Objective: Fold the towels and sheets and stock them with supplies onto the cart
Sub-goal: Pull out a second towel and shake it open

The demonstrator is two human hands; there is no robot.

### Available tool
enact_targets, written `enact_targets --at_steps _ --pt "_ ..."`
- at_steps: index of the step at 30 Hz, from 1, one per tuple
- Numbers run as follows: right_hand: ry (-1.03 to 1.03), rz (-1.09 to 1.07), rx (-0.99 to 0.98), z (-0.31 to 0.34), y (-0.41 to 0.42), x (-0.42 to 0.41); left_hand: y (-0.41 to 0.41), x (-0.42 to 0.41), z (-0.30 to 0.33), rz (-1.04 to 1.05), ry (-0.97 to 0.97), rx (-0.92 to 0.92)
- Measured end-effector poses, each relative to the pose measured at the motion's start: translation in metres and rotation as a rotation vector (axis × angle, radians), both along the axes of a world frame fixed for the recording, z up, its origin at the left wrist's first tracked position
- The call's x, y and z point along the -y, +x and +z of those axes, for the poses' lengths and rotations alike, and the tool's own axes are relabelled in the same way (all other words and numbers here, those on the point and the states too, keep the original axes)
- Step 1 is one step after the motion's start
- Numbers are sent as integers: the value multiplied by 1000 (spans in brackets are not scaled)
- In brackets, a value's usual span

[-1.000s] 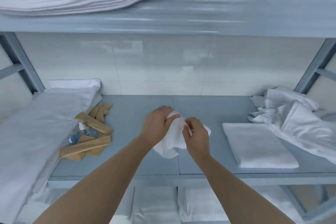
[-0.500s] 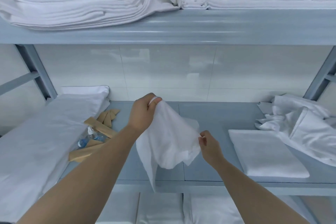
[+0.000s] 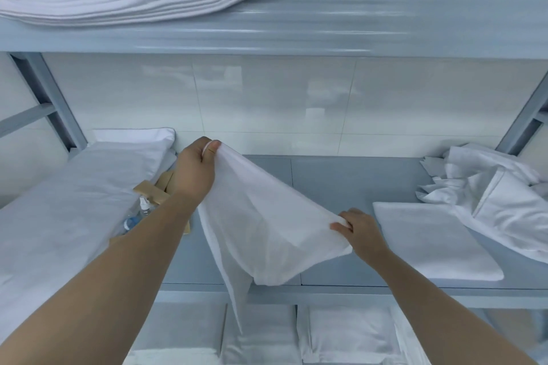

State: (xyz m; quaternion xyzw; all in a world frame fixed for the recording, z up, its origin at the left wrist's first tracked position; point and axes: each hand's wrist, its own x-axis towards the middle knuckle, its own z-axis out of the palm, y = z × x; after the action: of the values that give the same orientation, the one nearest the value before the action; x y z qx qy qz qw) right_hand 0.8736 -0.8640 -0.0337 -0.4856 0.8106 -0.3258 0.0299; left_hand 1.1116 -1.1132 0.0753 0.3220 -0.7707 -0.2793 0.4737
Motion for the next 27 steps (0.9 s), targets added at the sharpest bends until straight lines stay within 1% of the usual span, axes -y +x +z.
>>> enact_targets --at_steps 3,7,10,12,17,19,21,24,27 --pt "6 -94 72 -17 -4 -8 0 3 -4 8 13 20" --pt "6 -211 186 -25 -12 -14 4 9 -3 90 28 -44" --pt "34 -239 224 -26 -23 -18 15 16 -4 173 51 -110" --pt "42 -238 247 -23 -29 -19 23 20 -7 224 79 -118" --pt "-96 -359 298 11 -40 -10 34 29 -16 259 141 -120" --pt "-197 -379 310 38 -42 -4 33 28 -17 229 172 -137" --pt "-285 -322 299 66 -36 5 27 20 -16 158 222 -121" --pt "-352 -173 302 99 -14 23 6 0 -13 -39 260 -26" --pt "-340 -13 298 113 20 42 -21 -31 -6 -267 215 22"
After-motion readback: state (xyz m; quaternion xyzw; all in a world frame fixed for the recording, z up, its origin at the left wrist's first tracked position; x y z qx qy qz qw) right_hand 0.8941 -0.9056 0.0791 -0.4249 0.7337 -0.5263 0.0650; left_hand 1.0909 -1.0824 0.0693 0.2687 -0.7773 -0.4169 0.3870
